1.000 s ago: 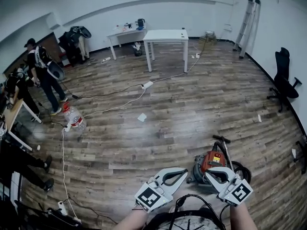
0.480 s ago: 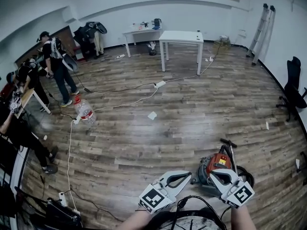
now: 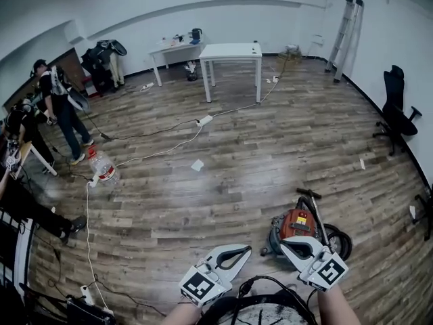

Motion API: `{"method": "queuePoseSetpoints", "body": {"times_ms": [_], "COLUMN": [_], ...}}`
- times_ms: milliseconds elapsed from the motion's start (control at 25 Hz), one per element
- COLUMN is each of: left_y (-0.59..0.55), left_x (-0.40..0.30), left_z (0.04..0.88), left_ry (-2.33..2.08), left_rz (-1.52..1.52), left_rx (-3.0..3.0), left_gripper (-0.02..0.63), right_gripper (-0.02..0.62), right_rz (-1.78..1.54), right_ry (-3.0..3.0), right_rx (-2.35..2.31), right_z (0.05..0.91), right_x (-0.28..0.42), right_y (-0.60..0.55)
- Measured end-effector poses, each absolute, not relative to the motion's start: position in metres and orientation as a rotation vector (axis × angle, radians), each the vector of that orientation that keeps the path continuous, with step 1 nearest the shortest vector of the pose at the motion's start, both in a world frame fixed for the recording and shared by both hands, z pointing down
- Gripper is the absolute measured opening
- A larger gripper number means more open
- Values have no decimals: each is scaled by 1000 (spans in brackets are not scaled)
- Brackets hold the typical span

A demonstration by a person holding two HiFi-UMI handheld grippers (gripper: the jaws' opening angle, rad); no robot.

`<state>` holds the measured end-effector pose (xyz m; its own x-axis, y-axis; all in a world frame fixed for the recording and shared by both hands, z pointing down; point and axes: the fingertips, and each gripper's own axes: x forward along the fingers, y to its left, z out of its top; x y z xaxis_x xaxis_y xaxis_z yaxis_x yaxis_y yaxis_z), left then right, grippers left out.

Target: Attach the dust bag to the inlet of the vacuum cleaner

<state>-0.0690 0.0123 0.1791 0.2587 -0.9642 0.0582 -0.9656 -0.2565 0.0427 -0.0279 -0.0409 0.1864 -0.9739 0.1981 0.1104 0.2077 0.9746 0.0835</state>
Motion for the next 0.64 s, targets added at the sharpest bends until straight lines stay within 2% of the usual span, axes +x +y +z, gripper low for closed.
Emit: {"method": "queuePoseSetpoints", "body": {"times_ms": [280, 640], "left_y": [3, 4], "left_x": [-48, -41], "left_z": [182, 182], "left_ry": [-1791, -1764], "left_rz": [61, 99], "left_rx": [2535, 2544], "left_gripper": [3, 3], "right_gripper": [7, 6], "right_rz": [-115, -233], "right_ry": [-3080, -3080], "right_rx": [-255, -234], "right_z": [181, 192], "right_x": [-11, -6], "right_y": [-42, -46]}}
